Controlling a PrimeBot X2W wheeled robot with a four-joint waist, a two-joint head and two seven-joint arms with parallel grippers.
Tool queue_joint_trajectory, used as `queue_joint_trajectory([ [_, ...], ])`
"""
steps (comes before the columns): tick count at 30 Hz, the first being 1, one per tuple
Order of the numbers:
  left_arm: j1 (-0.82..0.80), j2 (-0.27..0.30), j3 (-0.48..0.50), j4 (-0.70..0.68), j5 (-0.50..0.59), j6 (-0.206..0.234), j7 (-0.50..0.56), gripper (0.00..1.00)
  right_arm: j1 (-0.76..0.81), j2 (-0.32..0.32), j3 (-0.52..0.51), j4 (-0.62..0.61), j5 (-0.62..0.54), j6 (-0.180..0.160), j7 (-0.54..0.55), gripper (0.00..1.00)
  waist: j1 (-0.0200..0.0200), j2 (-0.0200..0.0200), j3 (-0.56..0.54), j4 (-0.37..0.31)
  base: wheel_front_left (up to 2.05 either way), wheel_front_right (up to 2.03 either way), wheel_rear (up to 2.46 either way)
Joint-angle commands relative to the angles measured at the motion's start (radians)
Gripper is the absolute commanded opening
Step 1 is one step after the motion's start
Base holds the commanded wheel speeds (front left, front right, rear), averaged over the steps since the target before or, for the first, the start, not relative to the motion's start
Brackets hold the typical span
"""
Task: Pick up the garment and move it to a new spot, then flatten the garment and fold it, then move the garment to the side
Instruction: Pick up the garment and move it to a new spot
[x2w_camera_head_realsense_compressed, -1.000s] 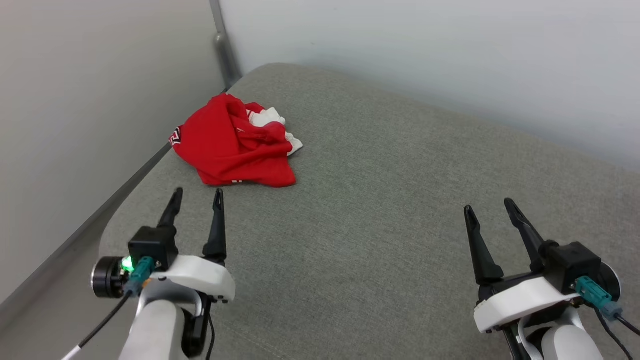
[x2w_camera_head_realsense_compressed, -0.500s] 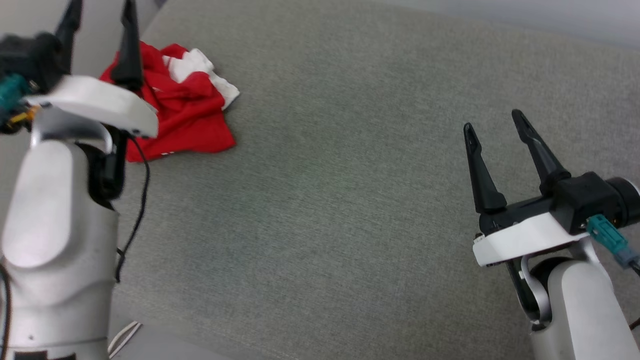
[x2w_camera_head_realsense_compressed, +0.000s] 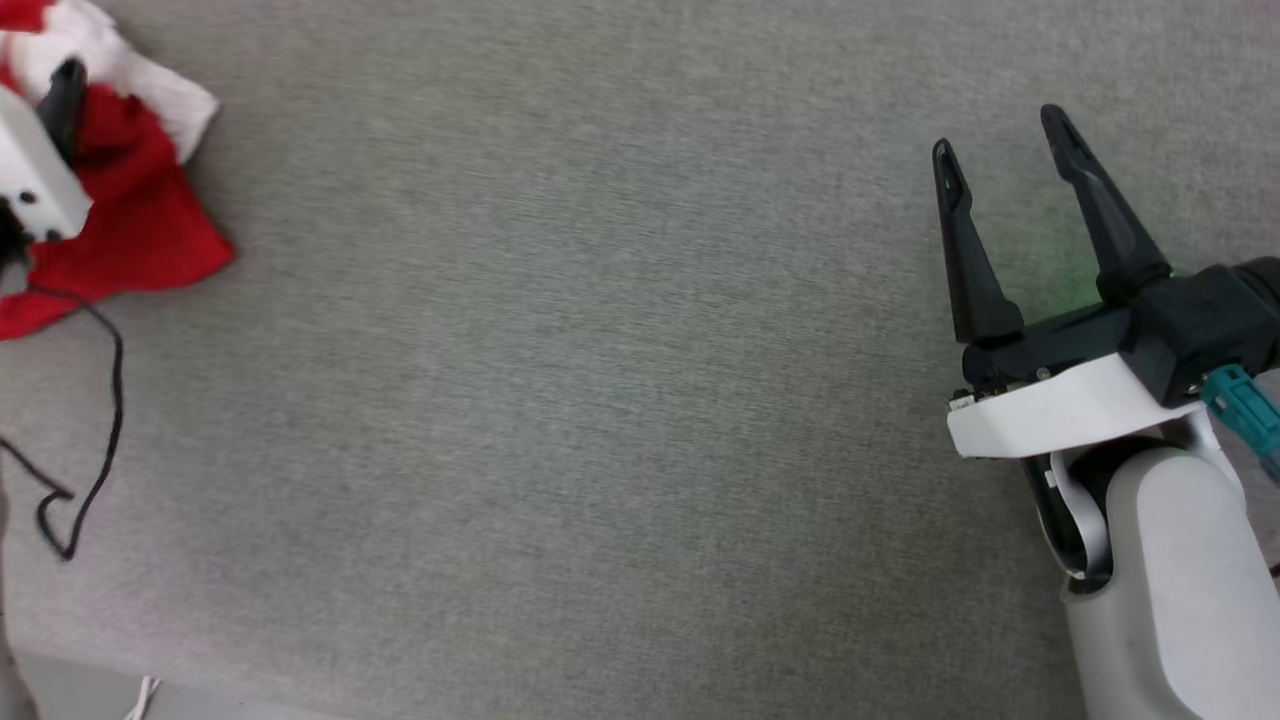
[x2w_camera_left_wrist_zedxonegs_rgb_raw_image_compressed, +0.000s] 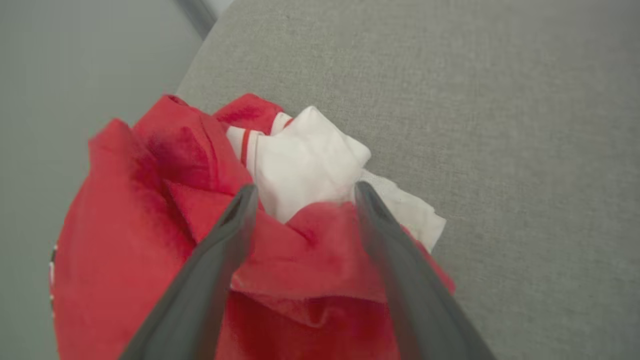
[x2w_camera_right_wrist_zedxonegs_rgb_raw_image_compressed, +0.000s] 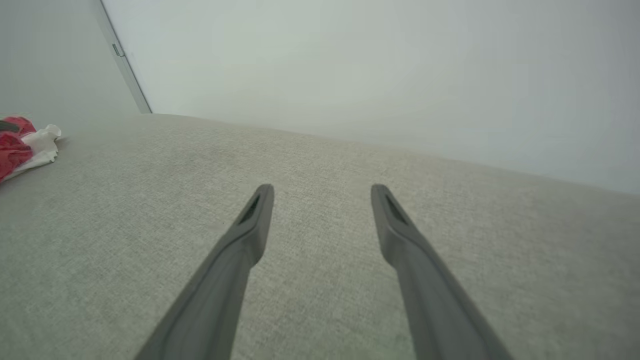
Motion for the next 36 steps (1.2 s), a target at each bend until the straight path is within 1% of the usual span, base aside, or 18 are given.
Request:
queue_joint_trajectory([
  [1,0.001,0.022,0.005,0.035,-0.021,0.001,0.033,1.0,-0.023,-0.001,0.002,-0.009,-0.004,0.0,-0.006,1.0,-0.0004,0.0,0.037,-0.036,0.0,0.0,0.0],
  [5,0.023,0.05,0.016,0.147,-0.08,-0.001,0.156,1.0,-0.029,-0.001,0.004,-0.019,-0.004,0.0,-0.003,1.0,-0.0004,0.0,0.047,-0.046,0.0,0.0,0.0],
  [7,0.043,0.049,0.017,0.205,-0.097,0.002,0.221,1.0,-0.03,-0.001,0.005,-0.024,-0.003,0.0,-0.001,1.0,-0.0004,0.0,0.047,-0.05,0.0,0.0,0.0],
  [9,0.052,0.05,0.016,0.246,-0.104,0.018,0.273,1.0,-0.03,-0.001,0.003,-0.03,-0.003,0.0,0.003,1.0,-0.0004,0.0,0.049,-0.05,0.0,0.0,0.0],
  [11,0.057,0.05,0.006,0.263,-0.1,0.027,0.294,1.0,-0.027,-0.001,0.003,-0.035,-0.003,0.0,0.007,1.0,-0.0004,0.0,0.05,-0.05,0.0,0.0,0.0],
  [12,0.056,0.047,0.001,0.27,-0.099,0.026,0.307,0.87,-0.026,-0.002,0.003,-0.037,-0.002,0.0,0.008,1.0,-0.0004,0.0,0.049,-0.049,0.0,0.0,0.0],
  [13,0.053,0.043,-0.001,0.271,-0.101,0.028,0.307,0.39,-0.024,-0.002,0.003,-0.039,-0.003,0.0,0.01,1.0,-0.0004,0.0,0.048,-0.048,0.0,0.0,0.0],
  [14,0.045,0.043,-0.005,0.262,-0.094,0.028,0.288,0.05,-0.021,-0.002,0.003,-0.041,-0.003,0.0,0.013,1.0,-0.0004,0.0,0.046,-0.047,0.0,0.0,0.0],
  [15,0.04,0.044,-0.009,0.258,-0.089,0.03,0.278,0.0,-0.019,-0.003,0.003,-0.04,-0.002,0.0,0.013,1.0,-0.0004,0.0,0.042,-0.047,0.0,0.0,0.0],
  [19,0.012,0.059,-0.027,0.228,-0.056,0.039,0.205,0.0,-0.004,-0.004,0.0,-0.029,0.008,0.0,0.011,1.0,-0.0004,0.0,0.01,-0.045,0.0,0.0,0.0],
  [22,-0.002,0.077,-0.036,0.204,-0.025,0.051,0.119,0.0,0.016,-0.002,-0.003,-0.014,0.019,0.0,0.004,1.0,-0.0004,0.0,-0.035,-0.046,0.0,0.0,0.0],
  [25,-0.019,0.082,-0.05,0.185,0.007,0.063,0.016,0.0,0.032,-0.001,-0.01,0.003,0.03,0.0,-0.003,1.0,-0.0004,0.0,-0.085,-0.046,0.0,0.0,0.0],
  [28,-0.032,0.074,-0.057,0.173,0.03,0.074,-0.107,0.0,0.061,0.0,-0.022,0.027,0.045,0.0,-0.016,1.0,-0.0004,0.0,-0.151,-0.048,0.0,0.0,0.0],
  [32,-0.037,0.041,-0.07,0.155,0.057,0.087,-0.282,0.0,0.109,0.001,-0.055,0.046,0.068,0.0,-0.025,1.0,-0.0004,0.0,-0.243,-0.046,0.0,0.0,0.0],
  [36,-0.027,-0.014,-0.096,0.128,0.069,0.078,-0.415,0.0,0.166,0.001,-0.084,0.051,0.088,0.0,-0.025,1.0,-0.0004,0.0,-0.332,-0.046,0.0,0.0,0.0],
])
